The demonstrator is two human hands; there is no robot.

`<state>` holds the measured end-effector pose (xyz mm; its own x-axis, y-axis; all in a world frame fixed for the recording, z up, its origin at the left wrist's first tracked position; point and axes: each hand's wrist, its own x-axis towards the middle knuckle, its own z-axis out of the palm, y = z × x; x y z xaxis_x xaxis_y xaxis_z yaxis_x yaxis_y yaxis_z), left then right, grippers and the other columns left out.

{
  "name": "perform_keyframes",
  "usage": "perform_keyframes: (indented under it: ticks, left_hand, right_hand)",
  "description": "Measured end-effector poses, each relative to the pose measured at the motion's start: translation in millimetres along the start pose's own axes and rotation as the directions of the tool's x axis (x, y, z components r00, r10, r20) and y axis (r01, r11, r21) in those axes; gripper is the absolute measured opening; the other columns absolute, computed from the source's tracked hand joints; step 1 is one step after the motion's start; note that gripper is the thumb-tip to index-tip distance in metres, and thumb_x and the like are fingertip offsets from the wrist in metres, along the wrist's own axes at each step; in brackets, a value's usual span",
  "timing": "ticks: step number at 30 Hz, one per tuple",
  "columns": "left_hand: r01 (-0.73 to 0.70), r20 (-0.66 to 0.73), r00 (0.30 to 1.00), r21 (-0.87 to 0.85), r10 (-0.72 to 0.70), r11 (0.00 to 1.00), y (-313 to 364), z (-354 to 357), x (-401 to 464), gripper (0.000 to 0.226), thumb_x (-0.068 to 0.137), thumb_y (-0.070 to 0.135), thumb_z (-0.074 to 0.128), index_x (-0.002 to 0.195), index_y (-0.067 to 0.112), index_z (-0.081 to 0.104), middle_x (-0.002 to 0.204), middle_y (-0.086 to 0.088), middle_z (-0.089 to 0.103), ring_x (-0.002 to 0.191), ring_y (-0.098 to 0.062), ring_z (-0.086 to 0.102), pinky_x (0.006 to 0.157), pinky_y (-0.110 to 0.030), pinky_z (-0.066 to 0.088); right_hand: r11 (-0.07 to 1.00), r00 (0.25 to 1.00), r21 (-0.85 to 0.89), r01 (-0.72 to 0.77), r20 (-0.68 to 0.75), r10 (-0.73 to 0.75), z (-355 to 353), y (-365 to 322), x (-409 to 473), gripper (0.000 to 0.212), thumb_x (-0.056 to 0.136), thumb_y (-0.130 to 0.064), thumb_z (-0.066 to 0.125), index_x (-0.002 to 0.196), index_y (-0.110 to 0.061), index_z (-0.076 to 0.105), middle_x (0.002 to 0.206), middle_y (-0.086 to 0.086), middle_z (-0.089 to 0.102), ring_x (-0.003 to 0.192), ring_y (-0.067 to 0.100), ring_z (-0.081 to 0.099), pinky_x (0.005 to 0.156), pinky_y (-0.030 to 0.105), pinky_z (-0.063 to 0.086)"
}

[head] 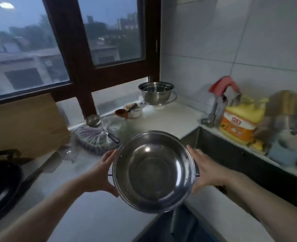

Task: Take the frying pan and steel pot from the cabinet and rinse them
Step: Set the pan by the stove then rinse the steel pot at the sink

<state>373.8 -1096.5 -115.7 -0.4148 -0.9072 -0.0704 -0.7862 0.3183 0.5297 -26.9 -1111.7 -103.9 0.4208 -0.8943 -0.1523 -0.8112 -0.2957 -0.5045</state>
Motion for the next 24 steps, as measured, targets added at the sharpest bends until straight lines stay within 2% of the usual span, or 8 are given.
perform_keyframes:
  ticks: [3,8,11,14,17,19,21,24]
  left_hand:
    - [-0.086,0.019,0.996,0.015,0.085,0.996,41,17,85,0.143,0.037,0.074,0.083,0.136,0.06,-0.018,0.154,0.012,0.001,0.143,-0.016,0.011,0.115,-0.041,0.029]
    - [-0.209,0.112,0.972,-0.003,0.208,0.978,112,50,207,0.137,0.04,0.067,0.087,0.133,0.063,-0.013,0.147,0.02,0.007,0.138,-0.012,0.02,0.114,-0.036,0.031]
    - [-0.273,0.17,0.948,0.003,0.269,0.962,144,70,265,0.132,0.041,0.063,0.088,0.127,0.073,-0.011,0.147,0.018,0.01,0.134,-0.01,0.026,0.112,-0.033,0.033]
    - [-0.269,0.238,0.937,0.025,0.256,0.963,167,88,310,0.134,0.034,0.068,0.085,0.134,0.064,-0.003,0.148,0.018,0.01,0.138,-0.013,0.024,0.115,-0.034,0.029]
    - [-0.253,0.311,0.924,0.06,0.222,0.966,174,106,349,0.146,0.029,0.081,0.076,0.147,0.044,-0.003,0.153,0.013,0.006,0.142,-0.018,0.016,0.117,-0.044,0.025]
    - [-0.251,0.382,0.901,0.075,0.205,0.965,176,118,369,0.146,0.032,0.08,0.076,0.145,0.046,-0.009,0.155,0.015,-0.002,0.144,-0.019,0.01,0.118,-0.047,0.02]
    - [-0.256,0.44,0.877,0.091,0.192,0.962,176,130,386,0.148,0.036,0.074,0.079,0.147,0.042,-0.013,0.155,0.015,-0.008,0.145,-0.018,0.003,0.119,-0.047,0.014]
    - [-0.239,0.478,0.864,0.112,0.158,0.965,170,151,409,0.146,0.046,0.059,0.086,0.149,0.036,-0.015,0.157,0.014,-0.013,0.146,-0.018,-0.002,0.12,-0.044,0.011]
  right_hand:
    - [0.999,0.997,-0.022,-0.049,-0.064,0.048,-45,64,-17,0.147,0.041,-0.061,0.089,0.141,-0.058,-0.018,0.149,-0.01,0.017,0.144,0.021,0.014,0.118,0.044,0.023]
    - [0.997,0.983,0.018,-0.072,-0.17,0.074,-99,162,-41,0.155,0.035,-0.07,0.089,0.15,-0.048,-0.012,0.16,-0.014,0.006,0.15,0.013,0.004,0.122,0.046,0.016]
    - [0.989,0.971,0.043,-0.144,-0.189,0.15,-111,219,-53,0.157,0.031,-0.074,0.087,0.152,-0.044,-0.009,0.156,-0.01,0.018,0.146,0.012,0.018,0.121,0.041,0.022]
    - [0.973,0.955,0.065,-0.223,-0.187,0.232,-109,267,-59,0.159,0.029,-0.081,0.081,0.152,-0.042,-0.011,0.153,-0.008,0.021,0.143,0.015,0.023,0.119,0.04,0.025]
    - [0.962,0.942,0.126,-0.242,-0.206,0.264,-106,294,-60,0.154,0.029,-0.083,0.079,0.151,-0.041,-0.007,0.152,-0.003,0.022,0.141,0.012,0.023,0.117,0.021,0.017]
    - [0.959,0.935,0.151,-0.239,-0.232,0.269,-101,305,-59,0.146,0.03,-0.081,0.079,0.145,-0.05,-0.004,0.149,-0.003,0.029,0.136,0.009,0.027,0.11,0.013,0.02]
    - [0.952,0.924,0.162,-0.261,-0.242,0.295,-93,316,-57,0.145,0.03,-0.079,0.081,0.146,-0.053,-0.001,0.149,-0.002,0.033,0.136,0.012,0.031,0.114,0.025,0.026]
    - [0.927,0.906,0.168,-0.335,-0.213,0.366,-74,336,-53,0.152,0.028,-0.079,0.082,0.151,-0.046,0.0,0.152,-0.004,0.029,0.14,0.015,0.028,0.117,0.04,0.028]
